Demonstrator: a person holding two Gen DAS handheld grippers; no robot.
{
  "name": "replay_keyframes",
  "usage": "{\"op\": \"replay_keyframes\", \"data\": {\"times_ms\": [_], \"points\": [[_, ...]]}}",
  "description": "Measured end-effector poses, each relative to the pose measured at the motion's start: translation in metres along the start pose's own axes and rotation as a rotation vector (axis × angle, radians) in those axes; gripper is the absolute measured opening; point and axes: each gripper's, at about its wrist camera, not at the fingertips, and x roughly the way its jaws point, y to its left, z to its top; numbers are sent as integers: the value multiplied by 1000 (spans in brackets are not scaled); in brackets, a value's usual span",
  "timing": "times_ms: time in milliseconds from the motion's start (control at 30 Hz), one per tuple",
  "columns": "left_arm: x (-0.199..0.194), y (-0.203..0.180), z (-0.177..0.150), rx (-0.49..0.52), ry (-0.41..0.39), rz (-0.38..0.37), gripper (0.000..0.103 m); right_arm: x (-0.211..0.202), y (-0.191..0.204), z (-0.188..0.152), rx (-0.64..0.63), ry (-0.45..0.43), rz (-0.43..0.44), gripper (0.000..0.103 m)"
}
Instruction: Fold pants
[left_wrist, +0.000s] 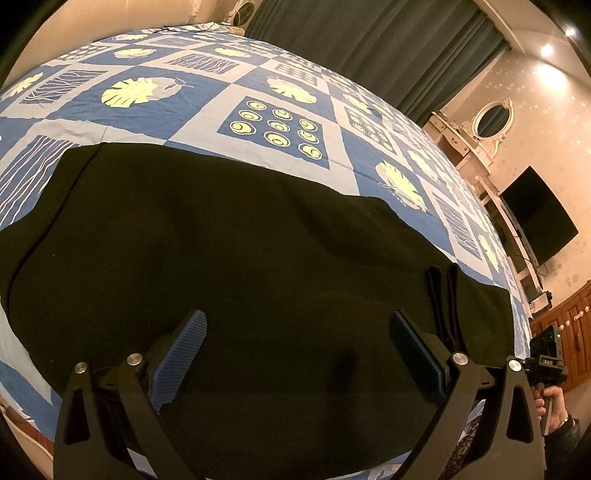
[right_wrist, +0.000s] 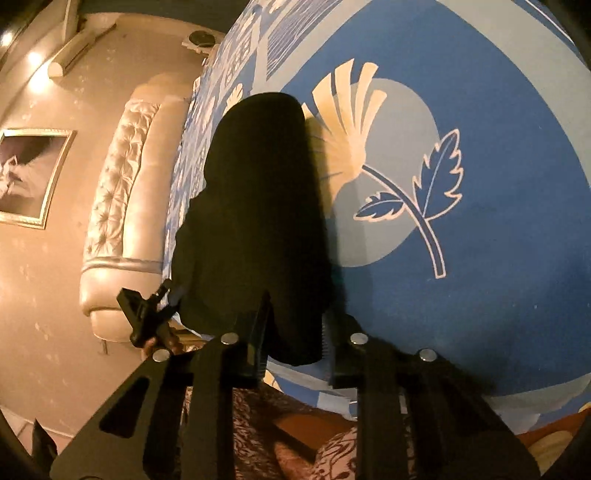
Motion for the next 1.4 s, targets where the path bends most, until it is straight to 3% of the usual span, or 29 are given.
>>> {"op": "replay_keyframes", "data": {"times_ms": [67, 167, 200, 233, 300, 567, 667, 733, 867, 967, 1033, 1167, 1300, 1400], "points": [[0, 1, 0, -1, -1, -1, 98, -1, -1, 1, 9, 7, 27, 26], [0, 0, 0, 0, 0, -1, 98, -14, 3, 12, -1, -24, 49, 44], [0, 0, 0, 1, 0, 1, 98, -19, 5, 18, -6, -48, 58, 59], [0, 0, 0, 3, 1, 3, 98, -27, 5, 25, -3, -73, 83, 67], [0, -1, 0, 5, 1, 7, 98, -30, 6, 43, 17, -98, 157, 71], [-1, -2, 0, 1, -3, 3, 98, 13, 5, 97, 24, -49, 149, 71], [-1, -3, -1, 1, -3, 2, 98, 17, 0, 107, 32, -65, 139, 50], [-1, -3, -1, 1, -3, 2, 98, 20, -7, 108, 35, -59, 117, 29], [-1, -1, 0, -5, -7, -7, 98, 21, -17, 107, 39, -76, 119, 25], [-2, 1, -1, -16, -13, -24, 98, 20, -17, 104, 24, -94, 98, 30], [-3, 2, -1, -25, -17, -36, 98, 14, -16, 101, 27, -113, 107, 42], [-6, 5, -1, -39, -32, -62, 98, -3, -2, 92, -16, -203, 5, 64], [-16, 15, 1, -96, -49, -144, 98, -4, 20, 75, -86, -217, -98, 68], [-30, 26, 10, -132, -69, -190, 98, -4, 36, 67, -100, -227, -66, 71]]}}
